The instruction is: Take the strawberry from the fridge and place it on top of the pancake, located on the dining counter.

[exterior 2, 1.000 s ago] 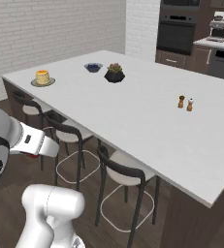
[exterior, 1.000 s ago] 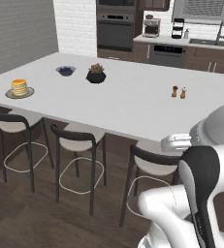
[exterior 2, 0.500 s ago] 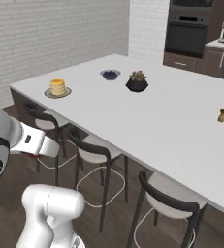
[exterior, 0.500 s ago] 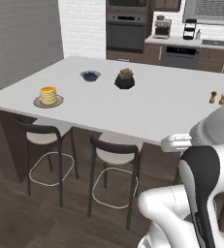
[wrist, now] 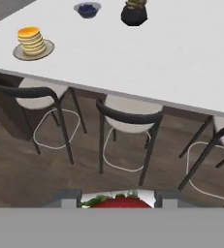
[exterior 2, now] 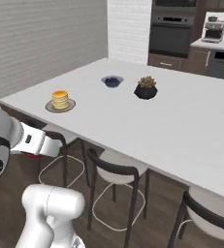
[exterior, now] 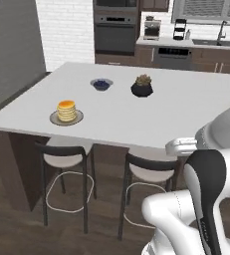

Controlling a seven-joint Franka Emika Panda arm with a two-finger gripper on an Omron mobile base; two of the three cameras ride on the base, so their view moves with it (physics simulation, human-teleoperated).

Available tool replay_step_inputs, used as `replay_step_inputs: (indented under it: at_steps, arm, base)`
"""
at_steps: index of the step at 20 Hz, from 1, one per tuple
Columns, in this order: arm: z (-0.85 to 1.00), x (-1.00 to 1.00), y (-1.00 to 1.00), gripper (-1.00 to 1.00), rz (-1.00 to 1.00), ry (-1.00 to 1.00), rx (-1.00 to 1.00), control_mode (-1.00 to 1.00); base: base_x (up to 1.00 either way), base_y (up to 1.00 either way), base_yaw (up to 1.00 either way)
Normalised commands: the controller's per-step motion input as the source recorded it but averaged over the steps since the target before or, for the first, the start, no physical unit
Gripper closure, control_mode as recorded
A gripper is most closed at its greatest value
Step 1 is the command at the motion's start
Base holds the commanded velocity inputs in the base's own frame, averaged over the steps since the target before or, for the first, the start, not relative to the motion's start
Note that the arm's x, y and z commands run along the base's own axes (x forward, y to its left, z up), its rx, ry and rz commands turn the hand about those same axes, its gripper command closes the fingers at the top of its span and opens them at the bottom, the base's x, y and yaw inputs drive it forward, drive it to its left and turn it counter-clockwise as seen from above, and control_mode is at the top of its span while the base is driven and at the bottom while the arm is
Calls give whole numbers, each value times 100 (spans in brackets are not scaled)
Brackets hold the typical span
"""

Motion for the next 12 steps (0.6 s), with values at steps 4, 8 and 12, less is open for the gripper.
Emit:
replay_step_inputs:
  at_steps: [4, 8, 12]
  arm:
    - [0, 0, 0, 100, 0, 0, 0, 100]
    - [0, 0, 0, 100, 0, 0, 0, 100]
    - [0, 0, 0, 100, 0, 0, 0, 100]
  base:
    - [56, 100, -32]
    - [51, 100, -33]
    - [55, 100, -37]
